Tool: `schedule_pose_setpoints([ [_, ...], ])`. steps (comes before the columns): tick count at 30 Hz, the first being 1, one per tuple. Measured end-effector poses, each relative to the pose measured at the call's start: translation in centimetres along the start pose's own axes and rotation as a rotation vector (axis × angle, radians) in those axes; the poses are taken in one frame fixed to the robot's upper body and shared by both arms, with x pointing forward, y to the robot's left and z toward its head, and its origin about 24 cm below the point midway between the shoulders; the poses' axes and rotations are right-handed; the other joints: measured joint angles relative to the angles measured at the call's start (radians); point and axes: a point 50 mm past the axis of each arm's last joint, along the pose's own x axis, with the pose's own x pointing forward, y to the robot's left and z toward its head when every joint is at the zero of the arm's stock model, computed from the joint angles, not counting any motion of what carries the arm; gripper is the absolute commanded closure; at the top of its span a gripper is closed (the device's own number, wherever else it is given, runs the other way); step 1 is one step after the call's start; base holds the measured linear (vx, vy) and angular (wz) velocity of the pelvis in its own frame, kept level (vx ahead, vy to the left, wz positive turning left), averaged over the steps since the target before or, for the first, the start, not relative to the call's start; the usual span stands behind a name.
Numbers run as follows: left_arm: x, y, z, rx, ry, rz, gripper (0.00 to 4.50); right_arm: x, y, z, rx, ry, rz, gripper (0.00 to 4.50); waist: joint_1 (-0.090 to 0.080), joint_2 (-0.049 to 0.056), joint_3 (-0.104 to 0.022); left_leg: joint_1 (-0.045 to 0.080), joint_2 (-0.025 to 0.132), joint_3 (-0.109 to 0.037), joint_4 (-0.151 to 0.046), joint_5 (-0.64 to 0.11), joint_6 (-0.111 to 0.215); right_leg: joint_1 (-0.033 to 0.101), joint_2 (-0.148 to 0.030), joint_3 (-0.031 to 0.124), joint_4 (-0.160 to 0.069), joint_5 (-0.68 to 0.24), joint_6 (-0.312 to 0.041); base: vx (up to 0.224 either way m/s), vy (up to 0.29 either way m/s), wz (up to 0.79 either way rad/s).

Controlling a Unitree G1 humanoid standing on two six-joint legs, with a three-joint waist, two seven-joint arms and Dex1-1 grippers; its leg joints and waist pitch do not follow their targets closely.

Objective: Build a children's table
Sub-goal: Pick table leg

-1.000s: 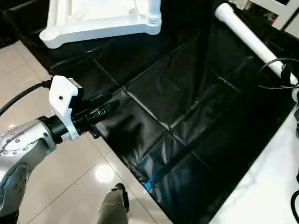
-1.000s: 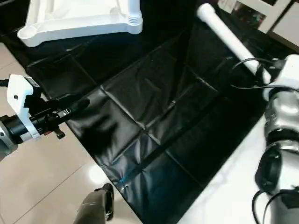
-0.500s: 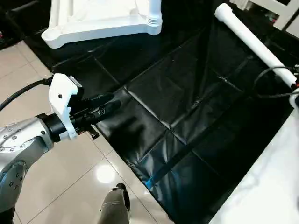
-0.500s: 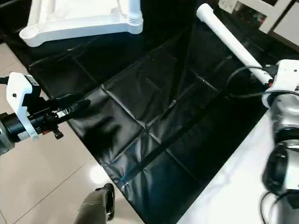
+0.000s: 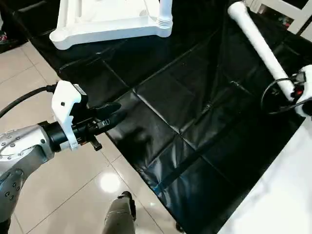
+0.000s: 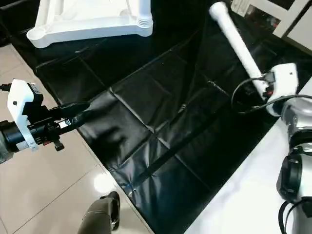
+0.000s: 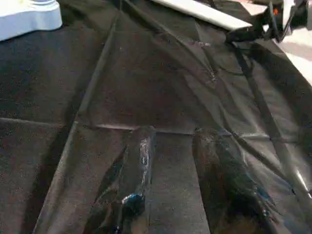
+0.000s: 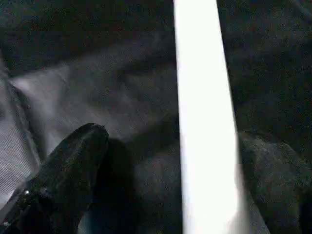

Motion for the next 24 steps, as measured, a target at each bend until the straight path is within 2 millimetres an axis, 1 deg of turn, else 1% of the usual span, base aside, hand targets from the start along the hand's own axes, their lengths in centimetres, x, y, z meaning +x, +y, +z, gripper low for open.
schedule_pose_setpoints([
  [3,-0.01,0.0,0.0,0.0,0.001,0.0,2.98,0.1,0.2,0.54,-0.02,-0.002,0.026,0.07,0.002,0.0,0.0,0.0,0.0,0.0,-0.001,0.0,0.0,0.0,0.0,-0.001,-0.002,0.0,0.0,0.0,0.0,0.0],
  [10,-0.02,0.05,-0.08,-0.003,0.003,0.014,2.98,0.2,0.27,0.1,-0.08,0.058,0.015,0.07,0.003,-0.002,0.001,-0.001,0.0,0.0,-0.002,0.0,0.0,0.0,0.0,0.0,-0.003,0.0,0.0,0.0,0.0,0.0],
  [11,0.0,0.06,-0.1,-0.003,0.004,0.018,2.98,0.2,0.27,0.06,-0.081,0.06,0.015,0.33,0.003,-0.002,0.001,-0.001,0.0,0.0,-0.002,0.0,0.0,0.0,0.0,-0.001,-0.003,0.0,0.0,0.0,0.0,0.0],
  [14,0.12,-0.04,-0.18,-0.003,0.008,0.014,2.98,0.23,0.31,0.02,-0.084,0.063,0.016,0.52,0.003,-0.003,0.001,-0.001,0.0,0.0,-0.001,0.0,0.0,0.0,0.0,0.0,-0.003,0.0,0.0,0.0,0.0,0.0],
  [15,0.12,-0.05,-0.19,-0.003,0.009,0.015,2.98,0.23,0.31,0.0,-0.085,0.064,0.015,0.52,0.003,-0.003,0.002,-0.001,0.0,0.0,-0.001,0.0,0.0,0.0,0.0,-0.001,-0.002,0.0,0.0,0.0,0.0,0.0],
  [16,0.12,-0.06,-0.18,-0.001,0.009,0.015,2.98,0.22,0.3,-0.02,-0.085,0.064,0.014,0.77,0.003,-0.003,0.002,-0.001,0.0,0.0,-0.001,0.0,0.0,0.0,0.0,-0.001,-0.002,0.0,0.0,0.0,0.0,0.0],
  [19,0.1,-0.1,-0.22,-0.001,0.01,0.019,2.98,0.22,0.3,-0.04,-0.084,0.066,0.013,0.85,0.003,-0.004,0.002,-0.001,0.0,0.0,-0.001,0.0,0.0,0.001,-0.001,0.0,-0.003,0.0,0.0,0.0,0.0,0.0],
  [21,0.09,-0.12,-0.3,-0.003,0.013,0.02,2.98,0.21,0.29,-0.07,-0.084,0.066,0.014,1.17,0.004,-0.004,0.002,-0.001,0.0,0.0,-0.001,0.0,0.0,0.001,-0.001,0.0,-0.003,0.0,0.0,0.0,0.0,0.0],
  [24,0.23,-0.25,-0.41,-0.006,0.017,0.014,2.98,0.2,0.29,-0.12,-0.084,0.067,0.014,1.3,0.004,-0.006,0.003,-0.001,0.0,0.001,-0.001,0.0,0.0,0.001,-0.001,0.0,-0.003,0.0,0.0,0.0,0.0,0.0],
])
